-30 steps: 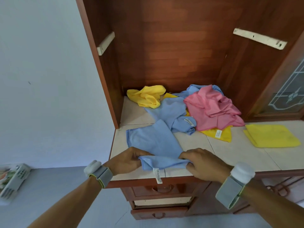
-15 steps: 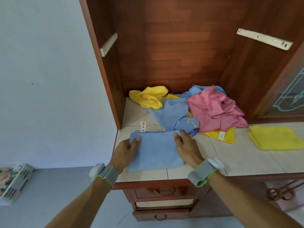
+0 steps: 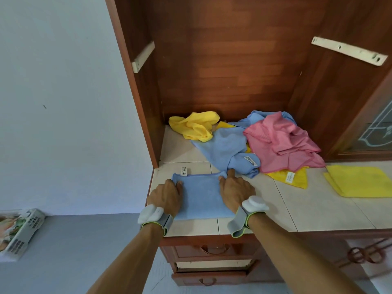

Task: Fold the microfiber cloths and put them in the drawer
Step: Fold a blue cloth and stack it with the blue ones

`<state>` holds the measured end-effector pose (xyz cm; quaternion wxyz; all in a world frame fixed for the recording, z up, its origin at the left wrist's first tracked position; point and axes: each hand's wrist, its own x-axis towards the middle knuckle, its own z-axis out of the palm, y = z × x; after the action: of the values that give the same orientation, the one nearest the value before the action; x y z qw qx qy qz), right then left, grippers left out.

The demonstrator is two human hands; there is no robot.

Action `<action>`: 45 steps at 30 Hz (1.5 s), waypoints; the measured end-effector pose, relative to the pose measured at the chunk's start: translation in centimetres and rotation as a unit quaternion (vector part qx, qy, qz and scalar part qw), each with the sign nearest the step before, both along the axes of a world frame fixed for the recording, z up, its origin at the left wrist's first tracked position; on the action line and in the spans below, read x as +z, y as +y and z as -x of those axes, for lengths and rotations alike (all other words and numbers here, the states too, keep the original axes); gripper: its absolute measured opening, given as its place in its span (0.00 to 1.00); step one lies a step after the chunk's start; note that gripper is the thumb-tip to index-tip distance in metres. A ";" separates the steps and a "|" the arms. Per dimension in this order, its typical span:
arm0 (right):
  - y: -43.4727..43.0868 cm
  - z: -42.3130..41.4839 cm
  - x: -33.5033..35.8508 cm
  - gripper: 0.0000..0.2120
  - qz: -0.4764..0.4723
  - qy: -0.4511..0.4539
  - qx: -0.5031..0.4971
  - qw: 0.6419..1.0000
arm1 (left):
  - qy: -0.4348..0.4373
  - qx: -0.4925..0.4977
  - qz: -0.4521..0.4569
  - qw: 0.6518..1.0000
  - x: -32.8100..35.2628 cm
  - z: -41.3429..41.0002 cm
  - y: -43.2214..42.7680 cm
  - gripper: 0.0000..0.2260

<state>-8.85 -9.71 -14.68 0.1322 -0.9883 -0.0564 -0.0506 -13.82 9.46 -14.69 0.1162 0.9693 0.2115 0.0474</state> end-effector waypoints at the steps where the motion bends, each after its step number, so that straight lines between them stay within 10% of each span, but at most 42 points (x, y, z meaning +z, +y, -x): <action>1: 0.1 0.0 0.0 0.20 0.003 -0.004 -0.008 1.000 | -0.008 -0.001 -0.007 1.000 0.1 0.1 -0.2 0.16; 7: 0.3 -0.2 -0.6 0.21 -0.029 -0.008 -0.059 0.998 | -0.150 -0.111 -0.094 0.978 0.3 0.4 -3.5 0.25; 15: -0.5 -0.4 0.6 0.18 -0.147 0.102 -0.060 0.982 | 0.032 -0.233 -0.039 0.971 -3.3 -0.1 -3.5 0.41; 20: -1.8 1.4 1.5 0.13 -0.425 0.188 -0.065 0.883 | 0.022 -0.331 -0.053 0.942 -1.4 -0.9 -0.6 0.39; 26: -2.0 2.9 1.9 0.12 -0.438 0.168 -0.004 0.883 | -0.030 -0.360 -0.046 0.931 1.2 4.0 -6.6 0.53; 29: -2.6 2.9 1.7 0.13 -0.342 0.172 0.058 0.922 | -0.034 -0.346 -0.056 0.936 0.2 4.1 -7.0 0.38; 36: -4.9 3.0 2.9 0.39 -0.118 0.176 0.252 0.944 | 0.063 -0.368 0.265 0.889 2.3 3.1 -2.3 0.17; 38: -4.9 3.1 2.7 0.30 -0.068 0.106 0.314 0.941 | 0.114 -0.369 0.320 0.865 2.9 3.4 -1.1 0.17; 40: -4.3 3.3 2.5 0.12 -0.118 0.062 0.318 0.938 | 0.118 -0.343 0.389 0.847 3.2 3.8 0.2 0.15; 45: -2.2 3.1 2.9 0.11 -0.312 0.112 0.221 0.917 | 0.016 -0.250 0.485 0.838 3.4 4.6 3.3 0.12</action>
<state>-11.98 -11.95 -11.79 0.4470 -0.8585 -0.2395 0.0754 -18.46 12.72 -11.25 0.5758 0.8095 -0.0406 -0.1075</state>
